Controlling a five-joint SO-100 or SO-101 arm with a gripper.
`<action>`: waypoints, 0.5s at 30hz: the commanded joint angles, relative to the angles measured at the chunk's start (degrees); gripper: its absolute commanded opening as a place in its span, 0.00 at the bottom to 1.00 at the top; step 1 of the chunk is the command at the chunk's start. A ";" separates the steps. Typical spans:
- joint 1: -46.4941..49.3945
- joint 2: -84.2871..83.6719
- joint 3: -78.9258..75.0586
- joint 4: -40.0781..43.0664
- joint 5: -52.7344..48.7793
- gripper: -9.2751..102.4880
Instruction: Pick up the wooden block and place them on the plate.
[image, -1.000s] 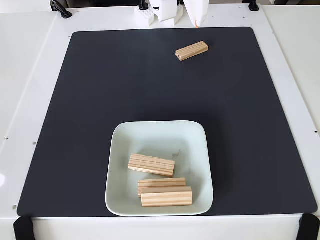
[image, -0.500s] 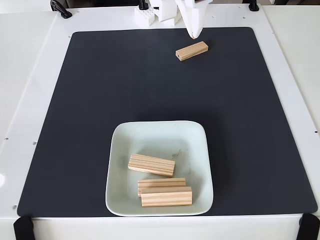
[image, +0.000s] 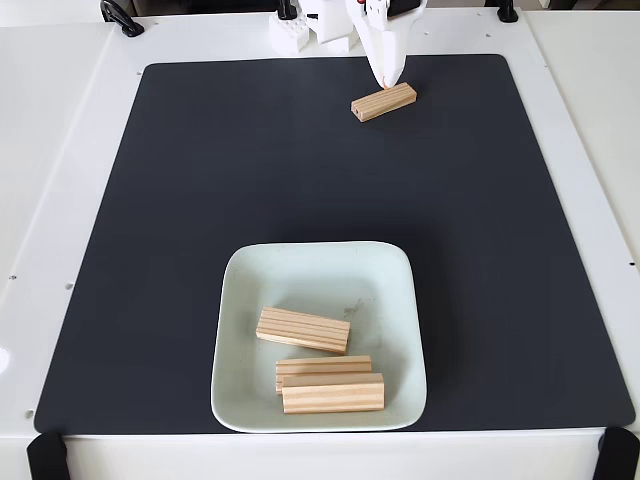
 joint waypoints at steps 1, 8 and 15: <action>-0.09 0.62 -0.97 -0.53 -0.53 0.08; -0.09 0.26 -2.99 0.00 -0.62 0.08; -0.26 0.00 -8.17 0.09 -0.70 0.08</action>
